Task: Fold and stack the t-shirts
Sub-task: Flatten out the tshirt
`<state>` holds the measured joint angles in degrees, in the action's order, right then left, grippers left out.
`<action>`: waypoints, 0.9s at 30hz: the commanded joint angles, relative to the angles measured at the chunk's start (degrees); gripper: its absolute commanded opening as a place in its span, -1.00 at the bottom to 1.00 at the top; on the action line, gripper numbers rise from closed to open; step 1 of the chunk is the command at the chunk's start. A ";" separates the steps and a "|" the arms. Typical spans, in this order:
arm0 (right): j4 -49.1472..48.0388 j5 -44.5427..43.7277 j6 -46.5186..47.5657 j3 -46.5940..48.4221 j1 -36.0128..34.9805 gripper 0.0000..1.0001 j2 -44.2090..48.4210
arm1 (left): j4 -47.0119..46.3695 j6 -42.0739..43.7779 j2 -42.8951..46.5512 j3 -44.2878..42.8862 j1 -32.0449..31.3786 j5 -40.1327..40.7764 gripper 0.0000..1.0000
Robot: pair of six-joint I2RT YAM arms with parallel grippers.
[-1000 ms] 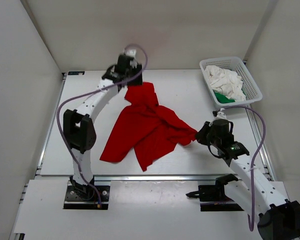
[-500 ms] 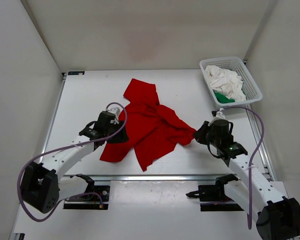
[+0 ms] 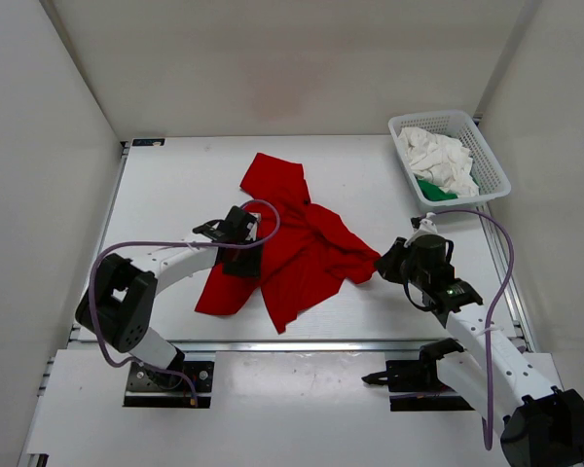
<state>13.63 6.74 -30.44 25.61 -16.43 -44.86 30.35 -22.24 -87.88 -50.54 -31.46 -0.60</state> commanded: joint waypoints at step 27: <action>-4.49 0.82 -2.00 -3.10 0.87 -1.00 -2.95 | 17.74 7.83 -32.83 -60.26 9.32 6.23 0.19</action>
<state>12.19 7.44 -31.77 22.79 -15.73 -47.79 38.92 -14.76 -122.63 -115.02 -21.17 4.14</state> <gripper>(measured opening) 0.009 0.578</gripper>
